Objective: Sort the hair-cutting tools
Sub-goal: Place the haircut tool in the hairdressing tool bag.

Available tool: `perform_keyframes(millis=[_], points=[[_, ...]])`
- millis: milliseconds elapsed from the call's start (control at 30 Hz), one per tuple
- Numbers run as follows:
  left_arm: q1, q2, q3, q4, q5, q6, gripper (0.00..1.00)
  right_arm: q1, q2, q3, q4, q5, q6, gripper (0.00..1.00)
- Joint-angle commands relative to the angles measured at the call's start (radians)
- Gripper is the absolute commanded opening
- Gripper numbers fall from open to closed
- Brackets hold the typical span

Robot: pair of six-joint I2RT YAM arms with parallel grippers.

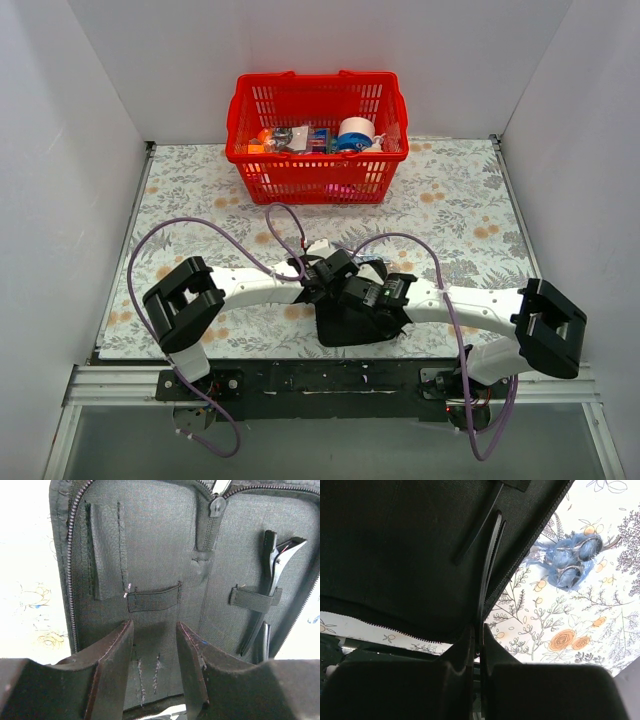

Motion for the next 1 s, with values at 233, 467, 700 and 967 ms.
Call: perform_keyframes(millis=[233, 467, 700, 967], points=[[-0.013, -0.046, -0.044, 0.060, 0.010, 0.005, 0.40, -0.011, 0.110, 0.092, 0.058, -0.023, -0.055, 0.01], [-0.004, -0.061, -0.074, 0.072, 0.021, 0.002, 0.40, -0.043, 0.159, 0.121, 0.096, -0.030, -0.095, 0.01], [0.000, -0.069, -0.094, 0.083, 0.037, -0.003, 0.40, -0.113, 0.182, 0.126, 0.150, -0.027, -0.090, 0.01], [0.006, -0.069, -0.110, 0.089, 0.047, -0.002, 0.40, -0.147, 0.222, 0.131, 0.241, -0.006, 0.011, 0.01]])
